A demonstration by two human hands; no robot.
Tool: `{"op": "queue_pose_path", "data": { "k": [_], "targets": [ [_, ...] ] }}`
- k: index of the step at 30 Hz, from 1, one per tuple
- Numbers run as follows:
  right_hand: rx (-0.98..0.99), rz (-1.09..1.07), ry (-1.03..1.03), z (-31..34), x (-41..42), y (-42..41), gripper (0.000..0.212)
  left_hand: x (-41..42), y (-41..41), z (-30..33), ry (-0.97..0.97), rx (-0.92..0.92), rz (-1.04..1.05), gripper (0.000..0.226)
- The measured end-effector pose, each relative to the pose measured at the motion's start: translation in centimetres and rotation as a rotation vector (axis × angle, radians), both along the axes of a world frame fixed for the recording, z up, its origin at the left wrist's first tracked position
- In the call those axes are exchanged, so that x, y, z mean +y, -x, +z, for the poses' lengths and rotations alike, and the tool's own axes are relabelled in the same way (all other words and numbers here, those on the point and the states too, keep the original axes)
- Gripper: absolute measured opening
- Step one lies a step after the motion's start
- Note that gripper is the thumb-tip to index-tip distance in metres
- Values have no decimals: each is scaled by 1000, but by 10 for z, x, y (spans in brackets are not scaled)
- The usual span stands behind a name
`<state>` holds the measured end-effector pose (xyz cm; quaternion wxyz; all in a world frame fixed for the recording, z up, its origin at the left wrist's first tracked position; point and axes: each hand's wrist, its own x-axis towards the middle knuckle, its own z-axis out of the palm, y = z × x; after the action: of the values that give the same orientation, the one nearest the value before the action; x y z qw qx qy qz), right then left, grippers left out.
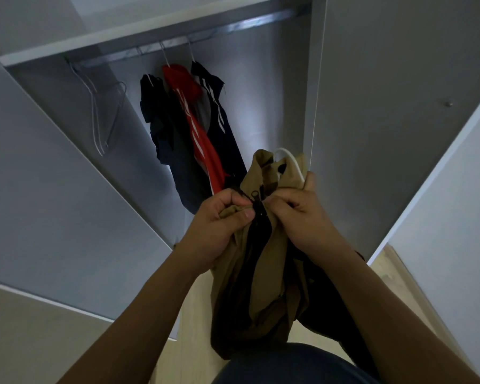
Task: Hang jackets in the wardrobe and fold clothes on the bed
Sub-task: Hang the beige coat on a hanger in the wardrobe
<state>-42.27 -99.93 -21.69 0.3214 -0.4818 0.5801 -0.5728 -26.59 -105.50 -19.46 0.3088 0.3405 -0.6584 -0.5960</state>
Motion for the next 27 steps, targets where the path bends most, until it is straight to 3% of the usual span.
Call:
{"op": "queue_pose_path", "data": {
  "k": [2, 5, 8, 14, 21, 27],
  "targets": [
    [-48, 10, -16, 1, -2, 1, 30, -1, 2, 1, 70, -84, 43, 14],
    [-148, 35, -42, 5, -5, 8, 29, -1, 5, 5, 388, -215, 90, 18],
    [-136, 65, -36, 6, -7, 13, 27, -2, 3, 8, 577, -214, 61, 26],
    [-63, 117, -95, -1, -9, 15, 25, -4, 3, 10, 932, -470, 160, 26],
    [8, 54, -33, -1, -9, 16, 27, 6, 10, 3, 1018, -480, 174, 16],
    [-58, -127, 41, -3, -10, 21, 28, 20, 8, -10, 1131, -518, -70, 19]
  ]
}}
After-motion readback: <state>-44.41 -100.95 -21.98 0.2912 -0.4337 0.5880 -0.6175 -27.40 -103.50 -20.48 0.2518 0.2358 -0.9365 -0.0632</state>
